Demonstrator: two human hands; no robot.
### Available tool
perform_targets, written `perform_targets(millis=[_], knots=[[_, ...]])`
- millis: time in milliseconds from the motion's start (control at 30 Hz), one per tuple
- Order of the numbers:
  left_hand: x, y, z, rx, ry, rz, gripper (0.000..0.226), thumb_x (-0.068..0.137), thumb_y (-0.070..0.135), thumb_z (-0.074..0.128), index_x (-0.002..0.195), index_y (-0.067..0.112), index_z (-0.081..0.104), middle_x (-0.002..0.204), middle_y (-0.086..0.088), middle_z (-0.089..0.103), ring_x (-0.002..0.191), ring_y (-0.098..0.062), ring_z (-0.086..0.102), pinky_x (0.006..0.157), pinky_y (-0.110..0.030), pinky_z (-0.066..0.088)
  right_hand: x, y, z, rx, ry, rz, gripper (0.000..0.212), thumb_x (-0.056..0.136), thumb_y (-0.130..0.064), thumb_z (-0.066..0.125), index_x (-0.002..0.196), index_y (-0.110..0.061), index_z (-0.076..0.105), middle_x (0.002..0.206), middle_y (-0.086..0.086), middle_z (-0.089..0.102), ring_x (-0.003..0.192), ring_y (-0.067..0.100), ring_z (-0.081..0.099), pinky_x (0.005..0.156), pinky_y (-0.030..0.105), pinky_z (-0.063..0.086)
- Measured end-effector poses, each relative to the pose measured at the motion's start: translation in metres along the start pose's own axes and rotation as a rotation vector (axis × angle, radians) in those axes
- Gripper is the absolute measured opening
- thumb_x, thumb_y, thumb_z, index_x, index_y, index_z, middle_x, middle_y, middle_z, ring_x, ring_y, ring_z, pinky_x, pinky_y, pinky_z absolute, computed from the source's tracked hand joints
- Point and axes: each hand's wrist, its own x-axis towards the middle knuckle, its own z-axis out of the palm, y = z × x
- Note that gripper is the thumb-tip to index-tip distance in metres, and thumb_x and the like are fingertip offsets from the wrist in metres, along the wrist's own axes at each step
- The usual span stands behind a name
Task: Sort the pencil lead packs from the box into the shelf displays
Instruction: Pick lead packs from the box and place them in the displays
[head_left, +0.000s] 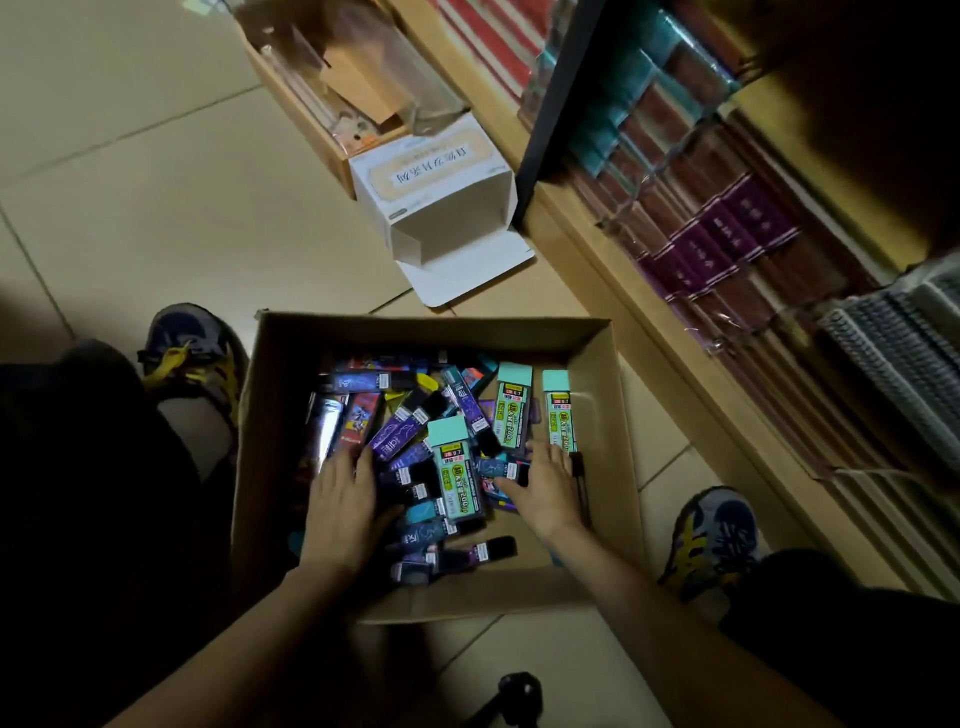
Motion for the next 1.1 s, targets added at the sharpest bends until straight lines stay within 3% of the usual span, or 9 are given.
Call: perform_targets(millis=[100,233,400,567,667,767,900,1000,1100], knots=[[0.008,0.004,-0.005,-0.116,0.007,0.005,0.069,0.075,0.035,0.076,0.127,0.005,0.042,0.123,-0.016,0.047,0.107,-0.031,0.049,0.091,-0.039,0.043,0.001,-0.003,0.000,0.053,0.018,0.004,0.052,0.084,-0.032,0.067,0.125,-0.010,0.044,0.128,0.007,0.048,0.121,0.021,0.040,0.096,0.030,0.038],[0.027,0.012,-0.009,-0.125,-0.070,0.053,0.065,0.074,0.044,0.075,0.119,0.010,0.041,0.120,-0.011,0.049,0.105,-0.025,0.050,0.086,-0.034,0.044,0.000,-0.005,-0.001,0.044,-0.017,-0.025,0.042,0.084,-0.028,0.068,0.113,-0.009,0.045,0.120,0.008,0.051,0.111,0.022,0.046,0.086,0.030,0.040],[0.039,0.023,-0.007,-0.009,-0.130,0.042,0.061,0.080,0.053,0.064,0.119,0.012,0.041,0.119,-0.010,0.044,0.107,-0.023,0.044,0.084,-0.031,0.041,-0.001,-0.006,-0.001,-0.086,-0.191,-0.174,0.037,0.086,-0.026,0.066,0.116,-0.012,0.050,0.126,0.008,0.048,0.118,0.023,0.040,0.097,0.033,0.037],[0.044,0.030,-0.006,-0.239,-0.069,-0.109,0.050,0.087,0.055,0.053,0.110,0.010,0.050,0.115,-0.011,0.048,0.104,-0.024,0.047,0.081,-0.036,0.045,0.001,-0.005,0.000,-0.206,-0.256,-0.213,0.050,0.086,-0.027,0.066,0.130,-0.015,0.045,0.132,0.007,0.043,0.126,0.025,0.035,0.104,0.035,0.034],[0.049,0.033,-0.006,-0.277,-0.081,-0.143,0.043,0.088,0.043,0.059,0.112,0.009,0.050,0.117,-0.013,0.049,0.106,-0.026,0.048,0.087,-0.039,0.048,-0.001,-0.007,0.000,0.058,-0.176,-0.107,0.029,0.088,-0.018,0.063,0.115,-0.011,0.056,0.118,0.004,0.052,0.115,0.023,0.048,0.088,0.025,0.043],[0.053,0.032,-0.008,-0.353,-0.117,-0.167,0.036,0.087,0.029,0.064,0.111,0.005,0.052,0.117,-0.015,0.050,0.105,-0.028,0.051,0.092,-0.043,0.048,0.002,-0.014,-0.008,0.315,0.123,0.033,0.006,0.089,-0.012,0.060,0.095,-0.011,0.058,0.097,0.000,0.054,0.095,0.021,0.059,0.070,0.018,0.042],[0.050,0.027,-0.013,-0.475,-0.090,-0.229,0.023,0.087,0.012,0.065,0.104,0.003,0.053,0.108,-0.017,0.062,0.095,-0.030,0.058,0.083,-0.042,0.050,0.032,-0.033,-0.023,0.560,0.204,0.200,0.038,0.085,-0.018,0.068,0.115,-0.004,0.049,0.114,0.011,0.056,0.108,0.028,0.056,0.086,0.029,0.045],[0.039,0.024,-0.014,-0.472,-0.066,-0.296,0.026,0.088,0.019,0.064,0.107,0.007,0.053,0.106,-0.012,0.065,0.094,-0.029,0.062,0.081,-0.045,0.053,0.051,-0.046,-0.024,0.509,0.100,0.249,0.066,0.082,-0.025,0.072,0.133,-0.002,0.037,0.137,0.016,0.038,0.125,0.030,0.042,0.100,0.035,0.039],[0.030,0.025,-0.013,-0.476,-0.071,-0.331,0.025,0.088,0.023,0.063,0.104,0.007,0.054,0.104,-0.012,0.065,0.092,-0.026,0.062,0.078,-0.040,0.053,0.055,-0.053,-0.017,0.432,0.072,0.251,0.075,0.080,-0.026,0.074,0.138,-0.004,0.032,0.140,0.016,0.026,0.123,0.032,0.042,0.098,0.033,0.040]])
